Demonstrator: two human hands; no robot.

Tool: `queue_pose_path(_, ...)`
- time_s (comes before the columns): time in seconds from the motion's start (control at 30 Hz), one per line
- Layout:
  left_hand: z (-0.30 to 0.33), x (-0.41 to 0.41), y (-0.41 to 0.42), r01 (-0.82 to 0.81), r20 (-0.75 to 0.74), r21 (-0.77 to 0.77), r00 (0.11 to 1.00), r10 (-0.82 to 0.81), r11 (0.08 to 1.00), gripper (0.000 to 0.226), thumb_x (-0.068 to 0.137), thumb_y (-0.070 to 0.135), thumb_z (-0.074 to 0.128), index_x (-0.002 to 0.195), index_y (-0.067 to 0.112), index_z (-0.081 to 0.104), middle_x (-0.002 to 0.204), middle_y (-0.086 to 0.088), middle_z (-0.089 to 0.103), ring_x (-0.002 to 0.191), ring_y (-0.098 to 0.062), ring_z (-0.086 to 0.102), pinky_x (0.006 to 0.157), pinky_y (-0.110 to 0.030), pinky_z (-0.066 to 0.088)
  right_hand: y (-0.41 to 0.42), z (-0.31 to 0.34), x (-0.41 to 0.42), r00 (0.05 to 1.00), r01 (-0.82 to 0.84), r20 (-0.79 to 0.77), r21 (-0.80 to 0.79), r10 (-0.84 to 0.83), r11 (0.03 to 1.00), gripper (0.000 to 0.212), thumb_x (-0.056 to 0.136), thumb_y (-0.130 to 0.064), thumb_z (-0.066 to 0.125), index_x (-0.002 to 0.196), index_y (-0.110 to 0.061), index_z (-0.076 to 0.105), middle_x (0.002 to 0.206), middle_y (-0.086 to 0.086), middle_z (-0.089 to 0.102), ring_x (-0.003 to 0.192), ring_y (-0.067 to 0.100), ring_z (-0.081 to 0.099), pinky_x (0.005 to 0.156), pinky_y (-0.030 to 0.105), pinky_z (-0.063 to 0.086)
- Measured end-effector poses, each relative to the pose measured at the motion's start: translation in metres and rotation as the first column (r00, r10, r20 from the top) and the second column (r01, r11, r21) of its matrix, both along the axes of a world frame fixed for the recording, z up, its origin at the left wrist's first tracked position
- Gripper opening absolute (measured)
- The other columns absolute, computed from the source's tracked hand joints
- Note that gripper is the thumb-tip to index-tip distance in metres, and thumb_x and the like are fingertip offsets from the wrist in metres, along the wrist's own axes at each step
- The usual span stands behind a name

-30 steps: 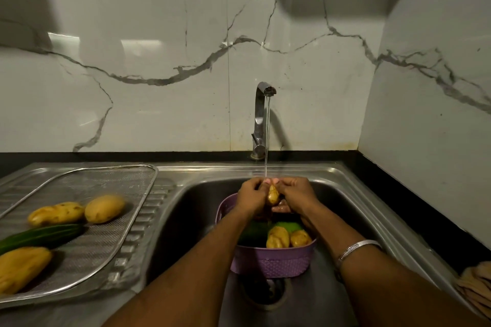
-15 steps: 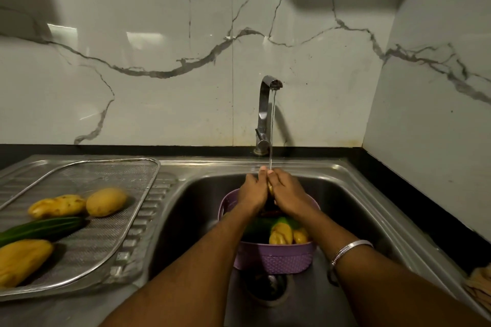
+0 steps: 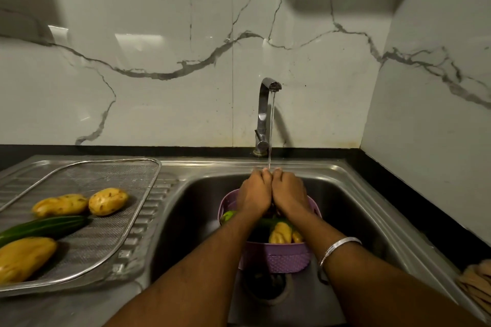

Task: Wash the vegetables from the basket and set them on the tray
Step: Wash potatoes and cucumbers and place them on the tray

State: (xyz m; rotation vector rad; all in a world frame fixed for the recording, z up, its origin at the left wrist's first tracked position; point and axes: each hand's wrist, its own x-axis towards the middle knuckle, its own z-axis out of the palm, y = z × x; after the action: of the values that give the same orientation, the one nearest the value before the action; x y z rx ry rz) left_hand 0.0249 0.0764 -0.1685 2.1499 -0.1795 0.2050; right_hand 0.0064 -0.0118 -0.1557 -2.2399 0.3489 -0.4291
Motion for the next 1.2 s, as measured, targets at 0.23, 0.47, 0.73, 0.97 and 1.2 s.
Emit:
queue_pose_path(0.23, 0.008, -0.005, 0.004, -0.03, -0.323, -0.387, 0.941, -0.105, 0.921, 0.043, 0.109, 0.038, 0.034, 0.116, 0.004, 0.059, 0.095, -0.009, 0.064, 0.082, -0.02, 0.061, 0.08, -0.044, 0.058, -0.003, -0.009, -0.004, 0.963, -0.154, 0.159, -0.338, 0.218, 0.928, 0.038, 0.11, -0.037, 0.029, 0.095, -0.02, 0.06, 0.084, 0.001, 0.065, 0.078, 0.015, 0.062, 0.075, 0.033, 0.047)
queue_pose_path(0.47, 0.011, -0.011, 0.014, -0.048, 0.353, 0.138, 0.936, -0.004, 0.989, 0.031, 0.108, 0.04, 0.025, 0.098, 0.02, 0.046, 0.077, 0.001, 0.059, 0.074, -0.019, 0.058, 0.073, -0.041, 0.05, 0.008, 0.009, 0.002, 0.996, 0.005, -0.08, 0.47, 0.037, 0.883, 0.054, 0.108, -0.04, 0.024, 0.086, -0.006, 0.06, 0.059, 0.01, 0.054, 0.049, 0.021, 0.052, 0.048, 0.029, 0.046)
queue_pose_path(0.73, 0.011, -0.01, 0.002, -0.024, 0.015, -0.073, 1.0, 0.025, 0.997, 0.036, 0.109, 0.036, 0.027, 0.101, 0.015, 0.055, 0.092, -0.01, 0.065, 0.087, -0.026, 0.063, 0.088, -0.049, 0.054, 0.005, 0.004, 0.003, 0.997, 0.047, 0.062, 0.037, -0.049, 0.998, 0.051, 0.109, -0.037, 0.026, 0.086, -0.011, 0.063, 0.079, 0.009, 0.062, 0.07, 0.019, 0.058, 0.061, 0.031, 0.042)
queue_pose_path(0.97, 0.013, -0.012, 0.011, -0.003, -0.383, -0.467, 0.902, -0.2, 0.884, 0.031, 0.11, 0.03, 0.032, 0.102, 0.013, 0.057, 0.085, 0.001, 0.053, 0.073, -0.011, 0.055, 0.062, -0.027, 0.05, -0.001, -0.008, 0.0, 0.957, -0.208, 0.082, -0.479, 0.279, 0.853, 0.031, 0.108, -0.029, 0.033, 0.092, -0.018, 0.058, 0.087, 0.0, 0.062, 0.08, 0.016, 0.06, 0.076, 0.035, 0.05)
queue_pose_path(1.2, 0.005, -0.004, 0.014, -0.044, 0.255, 0.157, 0.967, 0.003, 0.987, 0.036, 0.108, 0.038, 0.024, 0.094, 0.019, 0.051, 0.079, -0.002, 0.06, 0.076, -0.02, 0.058, 0.076, -0.041, 0.049, 0.001, -0.002, 0.006, 0.996, -0.063, 0.066, 0.134, 0.055, 0.989, 0.043, 0.108, -0.033, 0.033, 0.079, -0.014, 0.059, 0.086, 0.015, 0.066, 0.079, 0.027, 0.063, 0.069, 0.035, 0.049)
